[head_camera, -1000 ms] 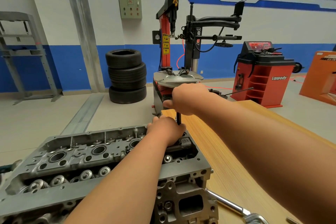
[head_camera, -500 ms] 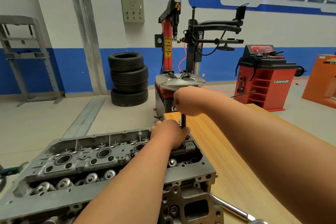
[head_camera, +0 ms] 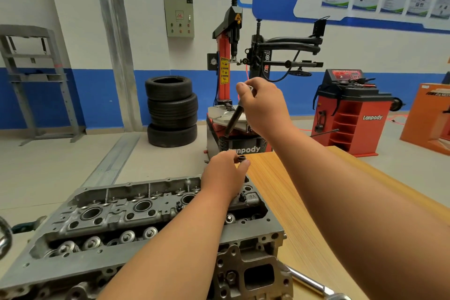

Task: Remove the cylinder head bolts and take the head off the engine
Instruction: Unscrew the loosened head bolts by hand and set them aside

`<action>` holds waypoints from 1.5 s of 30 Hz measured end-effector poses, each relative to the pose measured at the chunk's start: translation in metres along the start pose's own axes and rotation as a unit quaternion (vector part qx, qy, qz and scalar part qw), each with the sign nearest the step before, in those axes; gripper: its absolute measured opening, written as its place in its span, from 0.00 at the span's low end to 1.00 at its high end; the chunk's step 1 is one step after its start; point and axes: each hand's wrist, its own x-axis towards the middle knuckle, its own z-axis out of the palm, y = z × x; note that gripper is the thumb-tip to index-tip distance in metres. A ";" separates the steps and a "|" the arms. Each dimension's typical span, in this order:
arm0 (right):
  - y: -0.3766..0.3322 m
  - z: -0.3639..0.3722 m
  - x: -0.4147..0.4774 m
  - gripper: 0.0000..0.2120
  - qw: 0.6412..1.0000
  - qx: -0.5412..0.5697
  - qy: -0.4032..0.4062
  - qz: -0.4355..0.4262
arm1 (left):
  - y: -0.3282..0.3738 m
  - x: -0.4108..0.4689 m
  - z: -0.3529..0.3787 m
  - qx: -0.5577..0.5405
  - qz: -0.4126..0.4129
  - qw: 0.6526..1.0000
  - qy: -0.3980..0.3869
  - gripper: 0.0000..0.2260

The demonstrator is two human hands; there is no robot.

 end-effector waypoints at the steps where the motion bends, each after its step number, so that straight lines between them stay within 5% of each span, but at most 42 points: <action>1: -0.002 -0.002 0.000 0.14 1.000 -0.010 -0.008 0.002 | 0.001 0.001 0.000 -0.003 0.006 1.000 0.019 0.12; 4: 0.000 -0.009 -0.004 0.13 1.000 -0.008 -0.019 0.019 | 0.013 0.008 -0.013 -0.204 -0.073 0.969 0.116 0.11; 7: 0.003 -0.014 -0.015 0.12 0.995 0.056 -0.027 0.075 | 0.020 0.028 -0.049 -0.476 -0.196 0.838 0.178 0.10; 9: 0.003 -0.010 -0.027 0.11 0.966 0.167 -0.056 0.189 | 0.018 0.032 -0.074 -0.569 -0.238 0.775 0.140 0.08; 10: 0.002 -0.005 -0.035 0.10 0.929 0.250 -0.077 0.263 | 0.016 0.030 -0.084 -0.558 -0.243 0.786 0.106 0.08; 11: 0.000 -0.001 -0.044 0.09 0.876 0.332 -0.098 0.335 | 0.013 0.025 -0.090 -0.498 -0.234 0.832 0.067 0.08; 13: -0.003 0.008 -0.064 0.08 0.788 0.431 -0.121 0.422 | 0.004 0.007 -0.095 -0.253 -0.142 0.957 -0.003 0.09; 14: -0.002 0.013 -0.073 0.10 0.765 0.456 -0.132 0.436 | -0.001 -0.003 -0.095 -0.114 -0.078 0.990 -0.038 0.09; 17: -0.007 0.027 -0.090 0.20 0.740 0.493 -0.159 0.429 | -0.018 -0.032 -0.091 0.122 -0.003 0.982 -0.142 0.12; 20: -0.015 0.039 -0.102 0.21 0.763 0.468 -0.187 0.406 | -0.034 -0.048 -0.092 0.138 -0.019 0.976 -0.170 0.10; 25: -0.015 0.049 -0.128 0.19 0.901 0.249 -0.240 0.263 | -0.049 -0.063 -0.101 0.131 -0.012 0.980 -0.147 0.09; 27: -0.018 0.046 -0.127 0.20 0.922 0.229 -0.225 0.217 | -0.053 -0.069 -0.101 0.123 -0.009 0.983 -0.137 0.10; 30: -0.025 0.043 -0.120 0.19 0.911 0.288 -0.186 0.230 | -0.054 -0.075 -0.100 0.106 -0.011 0.986 -0.127 0.08; 39: -0.018 0.042 -0.122 0.18 0.956 0.130 -0.209 0.159 | -0.051 -0.082 -0.093 0.088 -0.012 0.993 -0.081 0.09; 42: -0.018 0.031 -0.114 0.16 0.955 -0.013 -0.286 0.073 | -0.041 -0.079 -0.089 0.037 -0.022 0.996 -0.082 0.08; 45: -0.026 0.021 -0.096 0.20 0.895 -0.299 -0.326 -0.057 | -0.035 -0.078 -0.082 0.038 -0.040 0.997 -0.052 0.07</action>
